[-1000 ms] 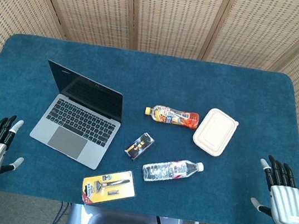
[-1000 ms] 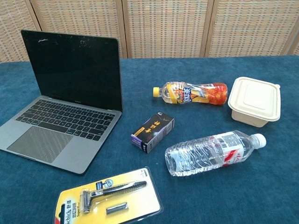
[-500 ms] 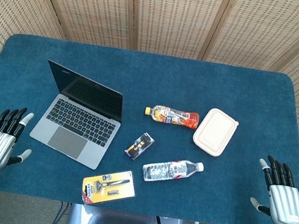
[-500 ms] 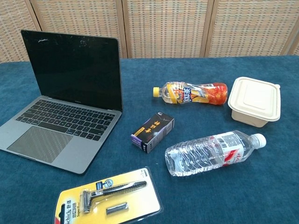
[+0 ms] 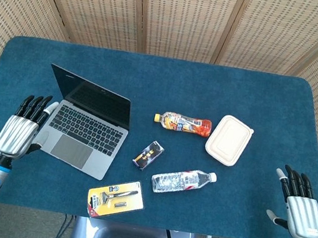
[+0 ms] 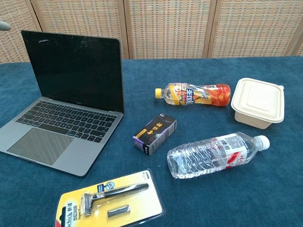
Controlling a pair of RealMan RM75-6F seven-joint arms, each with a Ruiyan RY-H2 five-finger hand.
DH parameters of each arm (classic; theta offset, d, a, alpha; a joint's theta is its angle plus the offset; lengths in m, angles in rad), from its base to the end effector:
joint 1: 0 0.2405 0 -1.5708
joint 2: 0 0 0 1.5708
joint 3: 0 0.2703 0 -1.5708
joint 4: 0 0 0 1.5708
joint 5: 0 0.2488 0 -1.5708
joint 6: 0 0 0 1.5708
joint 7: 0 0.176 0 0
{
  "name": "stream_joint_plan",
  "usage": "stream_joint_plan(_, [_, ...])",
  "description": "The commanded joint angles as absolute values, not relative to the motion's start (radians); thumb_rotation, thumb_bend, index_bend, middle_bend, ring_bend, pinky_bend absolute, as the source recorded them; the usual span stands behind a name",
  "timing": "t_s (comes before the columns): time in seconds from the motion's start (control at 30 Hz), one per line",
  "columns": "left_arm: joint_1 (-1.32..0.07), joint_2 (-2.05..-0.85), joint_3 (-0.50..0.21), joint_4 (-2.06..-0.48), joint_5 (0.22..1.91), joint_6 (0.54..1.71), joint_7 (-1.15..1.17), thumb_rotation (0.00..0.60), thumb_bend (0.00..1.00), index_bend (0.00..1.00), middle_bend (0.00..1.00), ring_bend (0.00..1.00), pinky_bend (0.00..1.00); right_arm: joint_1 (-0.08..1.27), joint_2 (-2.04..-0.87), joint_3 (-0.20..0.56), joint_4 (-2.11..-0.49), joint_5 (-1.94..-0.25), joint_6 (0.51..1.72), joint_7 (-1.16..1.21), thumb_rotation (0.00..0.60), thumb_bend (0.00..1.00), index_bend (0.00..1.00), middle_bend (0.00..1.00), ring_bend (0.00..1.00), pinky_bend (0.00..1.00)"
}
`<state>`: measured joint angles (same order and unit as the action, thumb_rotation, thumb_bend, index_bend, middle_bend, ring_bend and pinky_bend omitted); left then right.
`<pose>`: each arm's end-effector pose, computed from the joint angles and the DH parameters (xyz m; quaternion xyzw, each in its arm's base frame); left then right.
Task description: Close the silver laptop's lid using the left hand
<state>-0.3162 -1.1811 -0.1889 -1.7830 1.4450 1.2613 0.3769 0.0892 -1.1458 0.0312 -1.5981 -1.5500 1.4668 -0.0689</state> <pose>-0.2265 0.3053 0.0831 -0.6827 -0.2975 -0.3902 0.5414 -0.3330 -0.2138 0.1122 0.6277 -0.3684 0.3720 0.5761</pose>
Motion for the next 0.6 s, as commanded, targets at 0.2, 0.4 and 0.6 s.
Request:
stream_joint_plan(0.2, [-0.426, -1.14, -0.263, -1.809, 1.333, 1.144, 0.442, 0.6, 0.57, 0.0, 0.0, 0.0, 0.0, 0.092, -1.147, 0.032, -1.599, -1.548, 1.462, -0.071, 0.6, 0.0, 0.0, 0.0, 0.0, 0.0])
stream_joint_plan(0.4, [-0.503, -1.147, -0.299, -1.801, 1.223, 1.073, 0.522, 0.6, 0.6, 0.01, 0.0, 0.0, 0.0, 0.096, -1.149, 0.03, -1.598, -1.548, 1.454, -0.069, 0.6, 0.0, 0.0, 0.0, 0.0, 0.0])
stream_joint_plan(0.6, [-0.586, -1.182, -0.324, -1.761, 1.087, 1.013, 0.593, 0.6, 0.61, 0.01, 0.0, 0.0, 0.0, 0.1, -1.146, 0.03, -1.596, -1.542, 1.441, -0.054, 0.6, 0.0, 0.0, 0.0, 0.0, 0.0])
